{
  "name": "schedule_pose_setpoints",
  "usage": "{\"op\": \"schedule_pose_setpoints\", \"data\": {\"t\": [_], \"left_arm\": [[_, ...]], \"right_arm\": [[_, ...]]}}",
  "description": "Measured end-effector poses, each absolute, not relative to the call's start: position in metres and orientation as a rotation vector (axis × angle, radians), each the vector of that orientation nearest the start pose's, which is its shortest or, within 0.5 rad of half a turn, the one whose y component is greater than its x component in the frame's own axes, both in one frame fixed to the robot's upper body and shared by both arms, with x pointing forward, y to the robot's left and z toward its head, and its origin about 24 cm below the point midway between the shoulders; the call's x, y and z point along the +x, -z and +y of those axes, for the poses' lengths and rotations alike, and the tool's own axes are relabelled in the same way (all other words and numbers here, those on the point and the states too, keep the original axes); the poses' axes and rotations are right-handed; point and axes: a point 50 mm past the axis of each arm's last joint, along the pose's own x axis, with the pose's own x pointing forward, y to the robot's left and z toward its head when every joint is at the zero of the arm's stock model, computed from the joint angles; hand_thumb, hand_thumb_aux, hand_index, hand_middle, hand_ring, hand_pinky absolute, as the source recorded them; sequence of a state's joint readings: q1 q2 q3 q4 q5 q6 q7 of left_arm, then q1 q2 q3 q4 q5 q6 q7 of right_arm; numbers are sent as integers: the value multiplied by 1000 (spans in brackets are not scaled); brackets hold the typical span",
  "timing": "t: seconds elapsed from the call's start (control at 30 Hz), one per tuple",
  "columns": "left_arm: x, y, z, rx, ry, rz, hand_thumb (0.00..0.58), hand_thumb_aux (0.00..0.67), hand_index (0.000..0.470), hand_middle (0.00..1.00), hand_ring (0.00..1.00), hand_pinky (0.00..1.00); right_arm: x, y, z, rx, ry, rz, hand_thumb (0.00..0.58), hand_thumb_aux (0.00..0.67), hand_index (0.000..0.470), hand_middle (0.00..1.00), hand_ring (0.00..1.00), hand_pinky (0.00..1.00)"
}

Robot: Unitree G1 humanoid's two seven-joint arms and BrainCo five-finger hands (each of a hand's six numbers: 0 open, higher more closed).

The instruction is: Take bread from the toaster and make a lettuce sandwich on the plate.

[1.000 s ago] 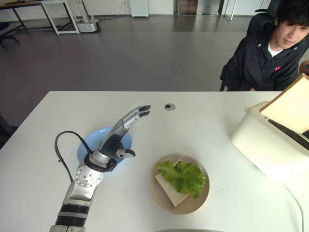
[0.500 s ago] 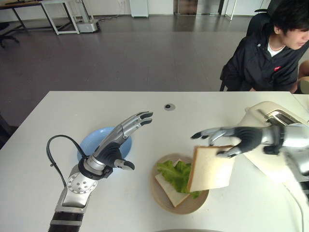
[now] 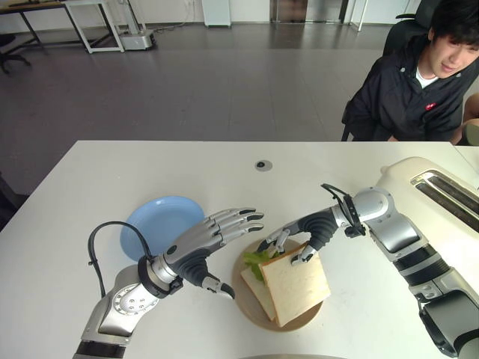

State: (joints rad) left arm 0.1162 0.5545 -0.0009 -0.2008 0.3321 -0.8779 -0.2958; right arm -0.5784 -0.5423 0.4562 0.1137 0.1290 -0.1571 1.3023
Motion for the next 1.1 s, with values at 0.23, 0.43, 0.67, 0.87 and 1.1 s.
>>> {"op": "schedule_pose_setpoints", "data": {"t": [0.23,0.43,0.67,0.87,1.1], "left_arm": [[183,-124,169,936,692,-805,0,0,0,0,0,0],[181,-128,169,925,690,-831,0,0,0,0,0,0],[178,-125,169,936,729,-822,0,0,0,0,0,0],[166,-110,157,938,879,-762,0,0,0,0,0,0],[152,-88,146,1078,1076,-639,0,0,0,0,0,0]], "right_arm": [[282,-128,-89,-796,-1697,-73,580,670,470,0,0,0],[286,-121,-84,-810,-1657,-57,580,670,470,0,0,0],[291,-109,-80,-874,-1632,-40,580,670,470,0,0,0],[293,-97,-79,-899,-1638,-13,580,670,470,0,0,0],[292,-87,-76,-913,-1658,-5,580,670,470,0,0,0]]}}
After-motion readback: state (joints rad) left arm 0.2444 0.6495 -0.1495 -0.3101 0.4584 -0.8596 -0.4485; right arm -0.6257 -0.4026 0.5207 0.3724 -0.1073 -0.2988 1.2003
